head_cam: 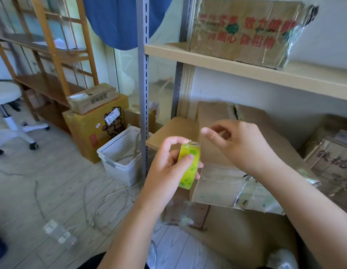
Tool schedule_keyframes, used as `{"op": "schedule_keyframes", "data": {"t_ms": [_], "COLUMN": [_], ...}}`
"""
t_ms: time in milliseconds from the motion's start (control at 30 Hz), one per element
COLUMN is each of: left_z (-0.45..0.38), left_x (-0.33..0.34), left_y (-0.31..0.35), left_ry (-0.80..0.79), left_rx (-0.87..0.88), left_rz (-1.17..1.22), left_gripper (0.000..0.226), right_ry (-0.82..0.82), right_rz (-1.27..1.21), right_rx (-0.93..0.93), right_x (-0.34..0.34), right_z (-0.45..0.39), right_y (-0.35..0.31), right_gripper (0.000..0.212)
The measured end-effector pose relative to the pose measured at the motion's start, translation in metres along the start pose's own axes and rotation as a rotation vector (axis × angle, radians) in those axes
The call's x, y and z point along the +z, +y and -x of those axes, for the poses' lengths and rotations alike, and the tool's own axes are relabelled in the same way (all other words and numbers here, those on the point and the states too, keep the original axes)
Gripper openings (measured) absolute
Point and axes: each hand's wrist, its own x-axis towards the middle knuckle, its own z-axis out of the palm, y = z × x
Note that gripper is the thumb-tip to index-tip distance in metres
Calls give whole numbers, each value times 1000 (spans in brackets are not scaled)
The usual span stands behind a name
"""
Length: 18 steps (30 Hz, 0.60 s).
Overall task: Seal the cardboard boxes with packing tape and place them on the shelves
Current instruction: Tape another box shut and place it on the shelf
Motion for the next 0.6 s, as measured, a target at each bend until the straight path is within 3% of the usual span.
{"op": "schedule_keyframes", "data": {"t_ms": [100,167,267,367,433,600], "left_z": [11,16,19,12,2,-32], "left_x": [15,27,52,94,131,232], "left_y": [12,18,21,23,27,32], "left_ry": [-31,-51,-75,-45,-45,-67], "left_rx": [22,9,-31,-99,-127,-69], "left_rz": [-30,-49,-120,-324,-454,-542], "left_gripper": [23,23,27,70,82,62], "right_ry": [-162,-124,-16,35,86,193], "right_rz": [-260,-296,-128,105,143,176], "right_rx": [-55,-14,-7,-40,-26,77], "right_x": [-11,-19,-37,-64,-92,-187], "right_z": [16,19,27,39,42,34], "right_y": [-22,-16,-8,3,21,68], "right_gripper": [13,9,10,10,10,18]}}
